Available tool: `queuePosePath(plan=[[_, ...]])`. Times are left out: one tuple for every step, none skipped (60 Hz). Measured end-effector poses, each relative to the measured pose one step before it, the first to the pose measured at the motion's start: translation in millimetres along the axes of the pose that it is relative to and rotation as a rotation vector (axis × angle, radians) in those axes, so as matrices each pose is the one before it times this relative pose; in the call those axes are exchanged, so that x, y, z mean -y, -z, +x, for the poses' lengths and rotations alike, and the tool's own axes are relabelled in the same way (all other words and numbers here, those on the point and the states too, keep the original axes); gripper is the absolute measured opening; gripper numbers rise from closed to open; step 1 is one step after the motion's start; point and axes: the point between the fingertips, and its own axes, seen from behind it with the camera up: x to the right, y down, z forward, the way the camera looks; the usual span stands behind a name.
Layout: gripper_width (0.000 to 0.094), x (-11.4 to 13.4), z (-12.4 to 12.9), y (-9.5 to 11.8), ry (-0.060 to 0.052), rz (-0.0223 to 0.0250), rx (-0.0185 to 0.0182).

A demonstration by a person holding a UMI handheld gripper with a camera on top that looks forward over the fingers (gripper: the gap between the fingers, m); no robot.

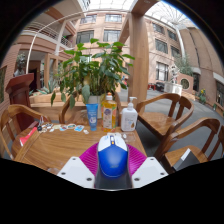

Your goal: Arrange mouse

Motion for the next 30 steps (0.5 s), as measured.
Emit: queuePosePath(plan=[[0.0358, -12.05, 5.74, -7.15, -0.0039, -0.03034, -0.00648], [0.0357, -12.4, 5.33, -6.47, -0.0036, -0.02926, -0.00597], [0.0358, -12.53, 4.46, -6.07, -0.0023, -0.02803, -0.00572], [0.0359, -12.03, 3.82, -5.55, -0.0025, -0.02566, -0.00439], [0.0359, -11.75, 3.3, -5.76, -0.0025, -0.02426, -0.00325], [0.0359, -17.16, 3.46, -5.73, -0.003, -0.0163, -0.00262], [0.0359, -8.89, 2.11, -4.7, -0.004, -0.02096, -0.00082], [0.0361, -8.62, 1.35, -3.96, -0.0039, -0.01824, 0.0007], [0.036, -7.77, 0.99, -3.38, -0.0037, -0.01624, 0.00201], [0.0363, -7.01, 0.91, -3.14, -0.0033, -0.01497, 0.00208], [0.0363, -6.87, -0.39, -4.37, -0.003, -0.01318, -0.0007], [0.0365, -8.27, 1.29, -2.74, -0.0046, -0.00667, 0.00028], [0.0367, -3.71, 0.47, -2.3, -0.0063, -0.00591, 0.00158], [0.0368, -3.29, 0.07, -1.89, -0.0062, -0.00454, 0.00274], [0.0378, -3.04, -0.32, -1.68, -0.0053, -0.00442, 0.00399], [0.0395, -1.64, -0.15, -0.21, -0.0034, -0.00354, 0.00237], [0.0406, 3.69, 0.14, -0.59, 0.0021, 0.01767, 0.00095], [0.042, 3.97, -0.51, 0.49, 0.003, -0.00394, -0.00038], [0.0429, -2.42, 1.4, -0.24, 0.0026, 0.00343, 0.00041], [0.0441, -1.63, -0.02, -0.37, 0.0009, -0.00431, 0.00142], [0.0458, -1.68, -0.34, -0.46, -0.0013, -0.00615, 0.00248], [0.0472, -1.01, -0.67, -0.15, -0.002, -0.00549, 0.00309], [0.0493, 1.95, -1.58, 0.35, -0.0025, -0.00609, 0.00231], [0.0511, 0.08, -1.04, 0.38, -0.0023, -0.00231, 0.00415], [0.053, -0.28, -0.91, 0.73, -0.0019, -0.0035, 0.0045], [0.0552, 0.23, -0.66, 1.39, -0.002, -0.00133, 0.00289], [0.0588, 0.88, 0.22, 2.12, -0.0014, 0.00232, -0.0008], [0.064, 1.67, 0.11, 3.28, -0.0007, 0.00538, -0.00174], [0.0699, 1.99, 0.47, 4.06, 0.0003, 0.00759, -0.00429], [0.0763, 1.49, 0.77, 4.14, 0.0038, 0.00486, -0.0034]])
